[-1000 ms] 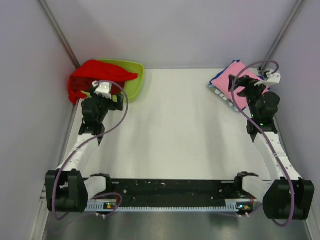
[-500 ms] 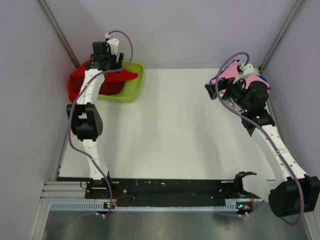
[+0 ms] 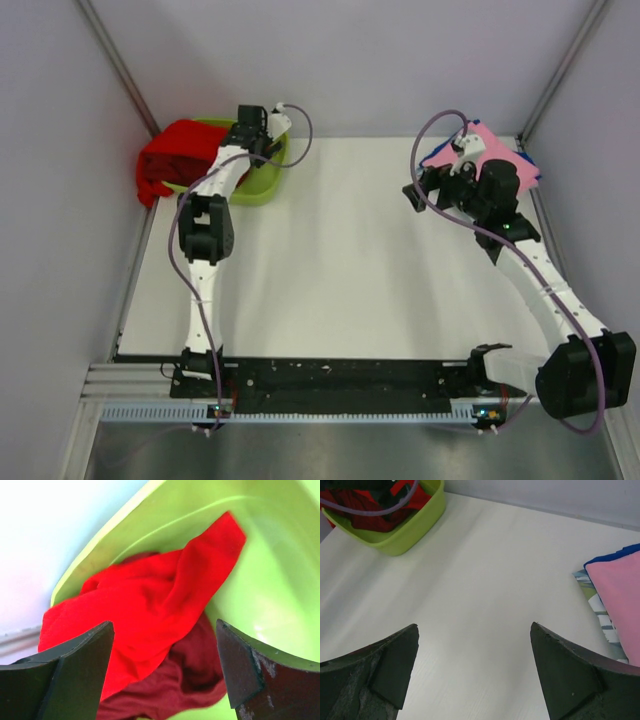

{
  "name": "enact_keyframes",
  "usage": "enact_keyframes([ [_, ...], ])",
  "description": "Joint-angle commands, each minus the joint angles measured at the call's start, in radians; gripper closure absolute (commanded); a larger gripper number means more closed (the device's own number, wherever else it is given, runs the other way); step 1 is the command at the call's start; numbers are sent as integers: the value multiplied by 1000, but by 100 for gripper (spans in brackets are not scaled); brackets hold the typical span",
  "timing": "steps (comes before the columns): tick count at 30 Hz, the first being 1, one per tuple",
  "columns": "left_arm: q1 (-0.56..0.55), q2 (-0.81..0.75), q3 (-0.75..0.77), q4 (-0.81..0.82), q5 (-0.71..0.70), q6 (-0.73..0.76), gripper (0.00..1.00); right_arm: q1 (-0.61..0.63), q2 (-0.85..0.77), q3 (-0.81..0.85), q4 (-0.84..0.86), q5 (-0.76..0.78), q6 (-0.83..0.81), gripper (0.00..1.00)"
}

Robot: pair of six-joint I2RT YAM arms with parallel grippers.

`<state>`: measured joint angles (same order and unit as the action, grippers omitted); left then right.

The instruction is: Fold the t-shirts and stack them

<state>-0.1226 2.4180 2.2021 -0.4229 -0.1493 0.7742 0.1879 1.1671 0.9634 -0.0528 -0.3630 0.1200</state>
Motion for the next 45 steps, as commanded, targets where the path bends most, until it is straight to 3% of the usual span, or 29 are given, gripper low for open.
enact_keyframes([
  [1,-17,87,64,79,-53,129,14,15,-11,64,-5,24,-63,9],
  [8,-18,181,133,165,-47,175,22,13,34,115,-61,24,-92,9],
  [11,-18,205,136,196,-52,203,35,15,40,126,-73,30,-108,9],
  [17,-8,239,142,138,-52,220,41,13,31,141,-78,42,-144,9],
  [19,0,239,142,188,-84,183,66,15,37,140,-78,48,-146,9],
  [20,3,234,142,223,-107,151,93,13,42,141,-78,49,-148,9],
  [21,3,224,140,236,-116,130,96,15,43,141,-78,45,-143,9],
  [25,-3,135,100,301,-93,54,100,15,57,156,-79,30,-132,9],
  [28,0,60,157,338,-110,-4,100,15,52,163,-79,25,-126,9],
  [38,9,-299,146,389,-151,4,100,15,20,153,-61,-10,-72,9],
  [42,6,-456,171,290,-110,-71,100,27,0,153,-44,-31,-46,9],
  [45,-14,-539,295,120,-59,-124,100,51,-18,155,-41,-14,-49,9],
])
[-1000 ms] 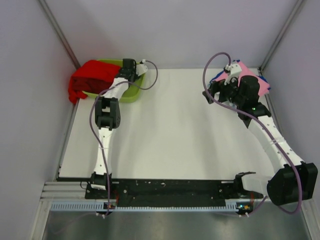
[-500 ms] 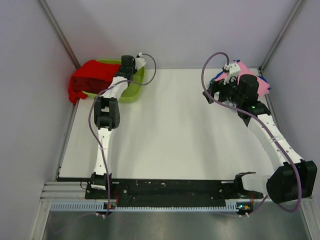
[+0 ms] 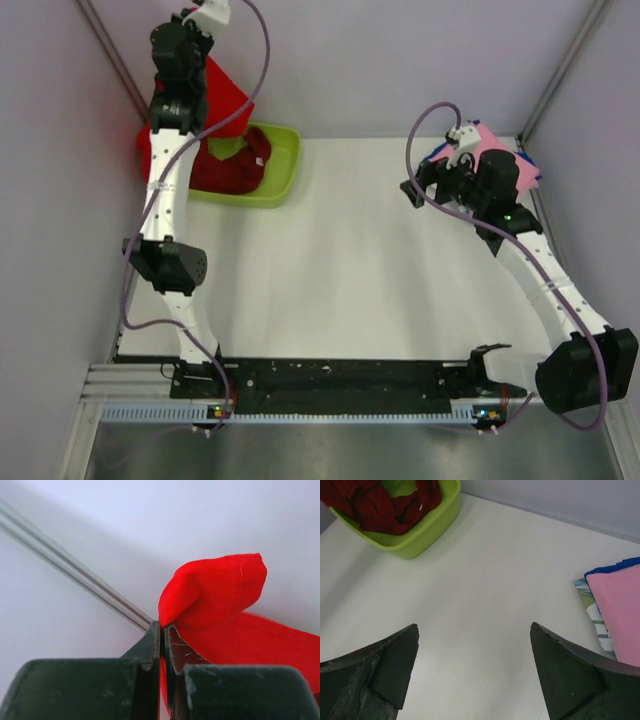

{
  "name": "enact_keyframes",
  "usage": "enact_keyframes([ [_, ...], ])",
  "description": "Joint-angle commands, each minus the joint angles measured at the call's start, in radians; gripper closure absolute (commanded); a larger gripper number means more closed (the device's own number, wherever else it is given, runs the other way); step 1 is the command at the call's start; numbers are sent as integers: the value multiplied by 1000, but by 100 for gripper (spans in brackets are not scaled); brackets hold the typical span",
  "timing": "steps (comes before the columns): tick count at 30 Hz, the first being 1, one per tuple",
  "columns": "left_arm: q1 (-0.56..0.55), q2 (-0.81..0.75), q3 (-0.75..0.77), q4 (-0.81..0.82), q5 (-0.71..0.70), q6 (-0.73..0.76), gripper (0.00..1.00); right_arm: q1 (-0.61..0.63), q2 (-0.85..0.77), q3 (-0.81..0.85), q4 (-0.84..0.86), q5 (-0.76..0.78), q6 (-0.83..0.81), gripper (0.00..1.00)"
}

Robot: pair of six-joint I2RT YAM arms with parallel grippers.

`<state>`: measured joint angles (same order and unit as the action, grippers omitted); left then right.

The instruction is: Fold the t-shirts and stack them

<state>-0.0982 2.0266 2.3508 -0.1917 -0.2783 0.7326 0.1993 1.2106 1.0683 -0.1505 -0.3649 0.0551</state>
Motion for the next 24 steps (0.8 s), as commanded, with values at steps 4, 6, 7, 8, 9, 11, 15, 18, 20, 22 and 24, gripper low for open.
enact_keyframes([
  [4,-93,-252,353,-290,61,0,100,87,-66,74,6,1,-24,9],
  [6,-138,-311,412,-318,4,62,100,110,-65,79,2,-3,-26,9],
  [7,-165,-337,442,-319,-31,91,100,121,-65,81,2,-12,-26,9],
  [8,-193,-363,465,-330,-51,117,100,138,-66,84,3,-22,-24,9],
  [9,-234,-403,490,-345,-64,129,100,152,-66,87,8,-34,-24,9],
  [11,-303,-449,542,-426,-58,116,100,176,-66,91,11,-69,-24,9],
  [15,-331,-520,500,-670,106,-43,100,192,-77,91,15,-143,8,9],
  [18,-333,-548,321,-779,197,-166,100,193,-98,82,3,-115,32,8],
  [20,-340,-552,193,-810,308,-238,100,192,-115,76,-21,-74,32,7],
  [22,-357,-539,90,-810,417,-318,100,192,-135,68,-49,-14,35,5],
  [24,-391,-510,18,-790,505,-357,100,190,-144,68,-89,52,31,3],
])
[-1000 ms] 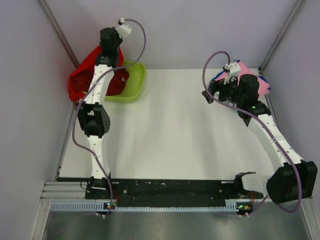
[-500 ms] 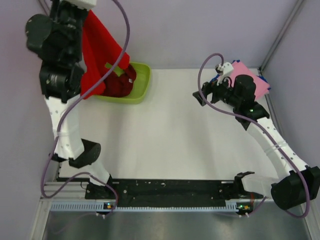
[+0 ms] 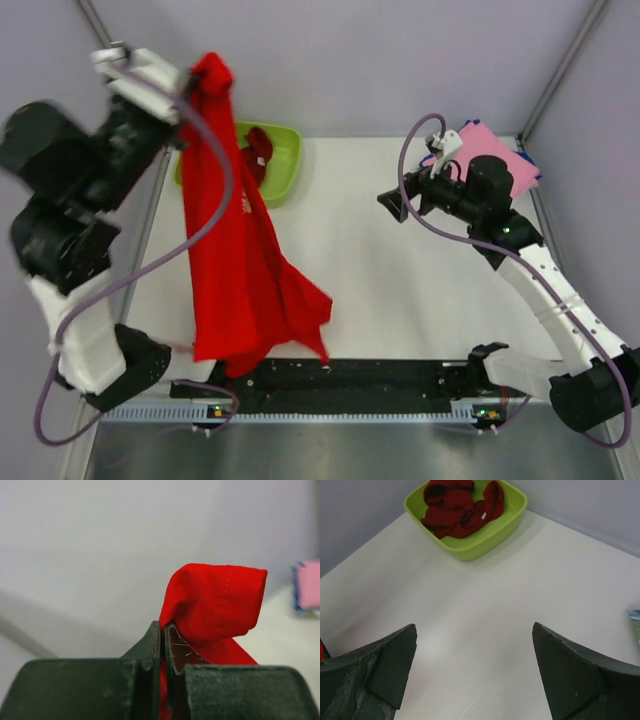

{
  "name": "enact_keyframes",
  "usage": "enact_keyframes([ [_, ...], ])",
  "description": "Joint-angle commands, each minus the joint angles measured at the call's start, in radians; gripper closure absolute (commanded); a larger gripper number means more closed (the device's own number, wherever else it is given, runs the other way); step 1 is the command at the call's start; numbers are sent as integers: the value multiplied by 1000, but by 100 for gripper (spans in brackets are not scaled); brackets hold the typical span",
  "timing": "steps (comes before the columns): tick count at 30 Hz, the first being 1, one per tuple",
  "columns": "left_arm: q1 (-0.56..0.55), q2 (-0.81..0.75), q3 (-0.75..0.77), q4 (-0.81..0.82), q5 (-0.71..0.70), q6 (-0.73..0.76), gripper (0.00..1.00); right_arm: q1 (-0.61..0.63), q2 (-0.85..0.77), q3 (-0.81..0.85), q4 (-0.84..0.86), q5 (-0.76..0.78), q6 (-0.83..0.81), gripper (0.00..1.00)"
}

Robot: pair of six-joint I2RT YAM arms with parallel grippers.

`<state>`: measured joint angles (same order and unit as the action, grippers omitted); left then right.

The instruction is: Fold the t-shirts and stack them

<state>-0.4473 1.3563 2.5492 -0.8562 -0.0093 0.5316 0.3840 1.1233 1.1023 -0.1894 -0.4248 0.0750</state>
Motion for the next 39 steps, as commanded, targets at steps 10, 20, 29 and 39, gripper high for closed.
enact_keyframes([
  [10,-243,516,-167,170,312,-209,100,-40,-49,47,-208,369,19,3],
  [20,-223,692,-170,324,74,-213,1,-62,-76,47,-321,280,-127,2],
  [29,-44,236,-637,82,224,-55,15,7,157,102,-346,210,-81,9],
  [39,-44,-175,-1272,-414,566,217,28,262,395,122,-315,162,34,20],
])
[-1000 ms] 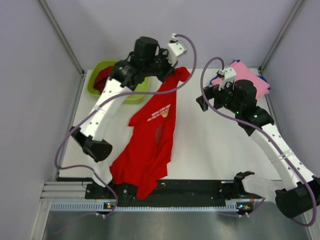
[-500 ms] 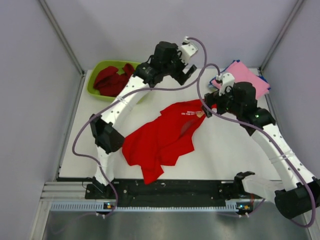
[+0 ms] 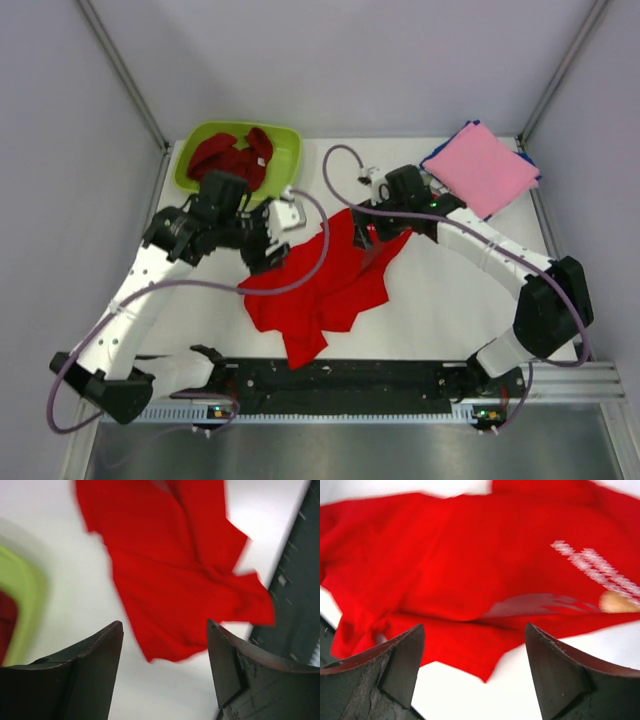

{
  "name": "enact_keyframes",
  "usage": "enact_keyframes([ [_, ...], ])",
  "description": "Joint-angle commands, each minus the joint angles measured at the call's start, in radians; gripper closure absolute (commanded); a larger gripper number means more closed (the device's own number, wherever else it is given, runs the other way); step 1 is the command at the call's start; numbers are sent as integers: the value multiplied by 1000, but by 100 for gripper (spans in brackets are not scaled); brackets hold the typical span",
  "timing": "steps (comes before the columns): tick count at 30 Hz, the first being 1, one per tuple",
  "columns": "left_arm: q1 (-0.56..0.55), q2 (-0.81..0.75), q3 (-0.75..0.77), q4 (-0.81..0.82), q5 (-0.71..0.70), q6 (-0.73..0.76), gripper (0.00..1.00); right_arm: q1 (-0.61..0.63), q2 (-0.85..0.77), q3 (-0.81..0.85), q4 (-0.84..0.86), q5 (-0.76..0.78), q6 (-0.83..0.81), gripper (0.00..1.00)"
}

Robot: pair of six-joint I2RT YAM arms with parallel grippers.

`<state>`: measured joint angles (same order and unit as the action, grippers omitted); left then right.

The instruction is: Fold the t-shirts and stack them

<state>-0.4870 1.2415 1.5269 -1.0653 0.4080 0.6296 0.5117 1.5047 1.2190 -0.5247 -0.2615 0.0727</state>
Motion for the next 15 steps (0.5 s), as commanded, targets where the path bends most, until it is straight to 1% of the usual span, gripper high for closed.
enact_keyframes([
  [1,-5,-79,-322,-178,105,125,25,146,29,-6,25,-1,61,18],
  [3,4,-94,-423,-60,-88,72,25,154,63,-10,32,16,96,18],
  [5,25,-83,-487,95,-242,30,24,152,95,-9,51,62,116,18],
  [7,40,-56,-522,299,-383,-14,24,152,127,-9,66,87,124,18],
  [9,47,1,-519,455,-481,1,24,149,156,-12,72,119,131,17],
  [10,47,37,-504,552,-507,16,23,140,172,-15,74,122,139,18],
  [11,50,73,-485,608,-514,39,22,128,181,-25,78,120,151,18],
  [14,50,201,-416,730,-465,132,19,61,172,-94,144,52,200,18],
  [15,51,266,-403,761,-434,180,17,36,166,-117,175,33,213,18],
])
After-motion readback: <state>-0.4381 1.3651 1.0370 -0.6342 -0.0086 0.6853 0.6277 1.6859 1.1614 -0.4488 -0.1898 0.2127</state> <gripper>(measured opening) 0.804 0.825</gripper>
